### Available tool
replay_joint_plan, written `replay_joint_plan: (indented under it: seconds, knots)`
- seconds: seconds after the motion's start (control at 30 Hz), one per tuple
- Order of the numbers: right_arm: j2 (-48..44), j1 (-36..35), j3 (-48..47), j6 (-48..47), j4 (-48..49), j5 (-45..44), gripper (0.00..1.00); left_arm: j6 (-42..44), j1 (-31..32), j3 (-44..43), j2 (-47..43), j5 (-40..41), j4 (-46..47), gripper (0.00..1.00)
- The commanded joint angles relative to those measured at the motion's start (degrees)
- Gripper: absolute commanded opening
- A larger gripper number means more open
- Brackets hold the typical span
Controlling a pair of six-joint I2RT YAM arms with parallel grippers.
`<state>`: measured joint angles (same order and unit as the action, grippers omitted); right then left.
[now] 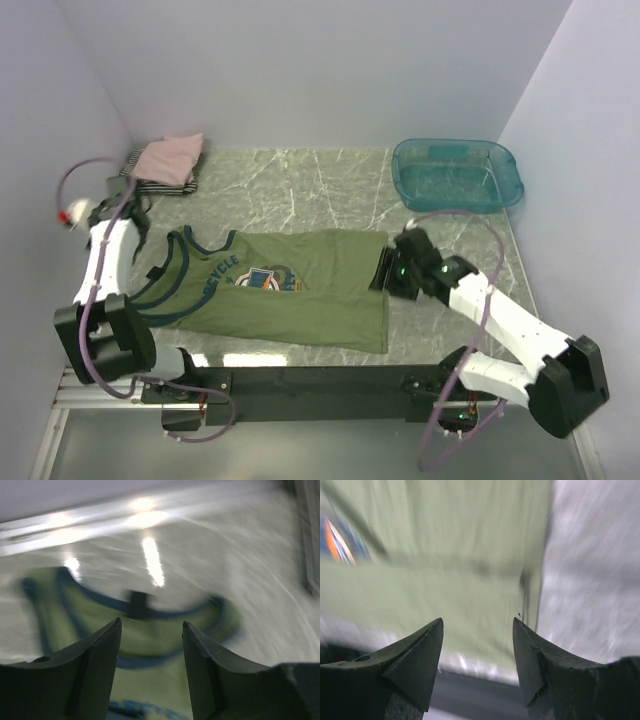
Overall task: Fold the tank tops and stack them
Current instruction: Fold the tank top
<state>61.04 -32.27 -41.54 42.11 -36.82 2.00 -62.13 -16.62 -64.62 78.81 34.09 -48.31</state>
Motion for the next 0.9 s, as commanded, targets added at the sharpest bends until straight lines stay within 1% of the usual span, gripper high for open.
replay_joint_plan:
  seconds: [0.0,0.07,0.1,0.13,0.17,0.23,0.33,0.37,0.5,0.6,0.7,0.77,0.87]
  knots:
    - [5.4,8.0,-7.0,-6.3,5.3,-2.8,0.65,9.8,8.8,-5.0,5.2,-4.3,9.1,0.58]
    - [10.3,12.3,-9.3,-7.5,8.8,-2.7,0.64,13.1,10.5,-6.8,9.8,-10.2,13.1,0.56]
    - [12.2,13.5,-11.0,-7.6,10.0,-2.5,0.63,14.5,10.5,-7.5,11.4,-12.4,13.9,0.52]
    - [15.7,14.4,-12.1,-7.7,10.9,-2.2,0.62,14.8,10.6,-8.7,14.9,-13.3,13.4,0.52]
    - [17.4,16.0,-13.0,-7.8,12.5,-2.3,0.61,15.7,10.9,-11.4,16.6,-13.5,12.6,0.51]
    - [21.5,17.4,-14.6,-7.7,14.7,-2.2,0.61,17.4,11.1,-14.0,21.9,-12.9,10.7,0.52]
    - [26.1,19.6,-17.1,-8.4,15.9,-2.2,0.59,19.1,11.0,-16.8,26.0,-14.0,10.9,0.53]
    - [27.1,20.1,-17.3,-8.6,16.7,-2.2,0.59,19.7,11.1,-17.2,26.7,-16.7,11.8,0.54]
    - [31.1,21.7,-19.2,-8.5,18.0,-2.2,0.59,18.8,11.1,-18.3,29.3,-21.4,14.5,0.55]
    - [33.8,21.7,-20.5,-8.5,18.3,0.2,0.58,17.4,11.0,-19.6,31.2,-20.9,14.3,0.54]
    - [35.5,21.7,-21.4,-8.4,18.3,0.5,0.58,15.6,11.0,-19.8,32.5,-18.2,13.1,0.51]
    - [36.4,21.7,-21.9,-8.5,18.2,0.8,0.57,15.0,10.9,-19.6,32.6,-16.9,12.1,0.48]
    - [37.7,21.8,-22.7,-8.4,18.3,1.3,0.57,14.1,10.8,-18.7,32.6,-16.1,11.9,0.47]
